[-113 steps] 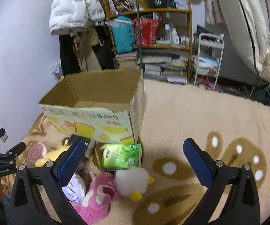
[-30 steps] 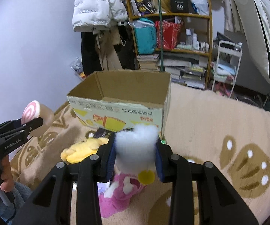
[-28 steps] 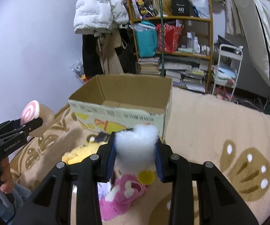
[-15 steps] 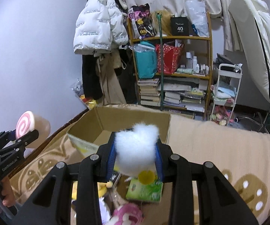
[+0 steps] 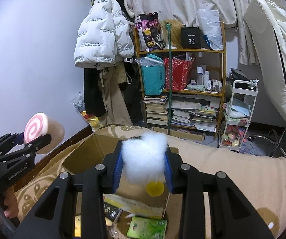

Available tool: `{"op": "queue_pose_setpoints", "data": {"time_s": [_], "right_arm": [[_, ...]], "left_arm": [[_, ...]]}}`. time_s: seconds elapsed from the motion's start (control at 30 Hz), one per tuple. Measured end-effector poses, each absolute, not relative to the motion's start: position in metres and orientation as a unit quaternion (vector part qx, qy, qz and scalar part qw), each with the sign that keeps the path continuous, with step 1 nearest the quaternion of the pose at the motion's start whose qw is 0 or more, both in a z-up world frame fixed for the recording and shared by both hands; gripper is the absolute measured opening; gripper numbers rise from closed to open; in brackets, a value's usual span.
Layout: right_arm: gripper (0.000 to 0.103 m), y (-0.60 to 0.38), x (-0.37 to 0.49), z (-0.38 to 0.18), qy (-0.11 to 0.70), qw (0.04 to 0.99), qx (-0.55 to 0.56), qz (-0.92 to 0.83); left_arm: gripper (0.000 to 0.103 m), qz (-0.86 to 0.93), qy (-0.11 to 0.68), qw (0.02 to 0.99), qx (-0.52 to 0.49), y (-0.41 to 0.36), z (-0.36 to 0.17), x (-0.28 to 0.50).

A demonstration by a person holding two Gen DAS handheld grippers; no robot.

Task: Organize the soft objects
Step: 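Open both tools over the box, dropping the chick plush and swirl cushion inside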

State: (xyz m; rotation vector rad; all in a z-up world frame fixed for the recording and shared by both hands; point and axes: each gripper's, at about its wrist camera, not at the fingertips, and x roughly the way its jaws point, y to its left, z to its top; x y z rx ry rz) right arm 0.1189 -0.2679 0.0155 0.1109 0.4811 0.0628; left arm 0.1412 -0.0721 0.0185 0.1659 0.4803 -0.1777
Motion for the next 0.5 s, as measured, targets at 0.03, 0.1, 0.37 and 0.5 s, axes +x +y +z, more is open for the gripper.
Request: {"op": "queue_pose_setpoints", "data": {"time_s": [0.03, 0.1, 0.37, 0.5], "right_arm": [[0.038, -0.269, 0.119, 0.016, 0.239, 0.969, 0.057, 0.034], [0.038, -0.268, 0.125, 0.011, 0.242, 0.968, 0.062, 0.038], [0.038, -0.269, 0.143, -0.020, 0.268, 0.960, 0.064, 0.044], [0.038, -0.274, 0.149, -0.041, 0.291, 0.953, 0.072, 0.044]], "left_arm": [[0.043, -0.089, 0.238, 0.964, 0.082, -0.074, 0.016, 0.144], [0.043, -0.092, 0.242, 0.962, 0.082, -0.076, 0.009, 0.150], [0.044, -0.106, 0.280, 0.951, 0.078, -0.084, -0.027, 0.169], [0.045, -0.111, 0.295, 0.945, 0.085, -0.088, -0.041, 0.176]]}}
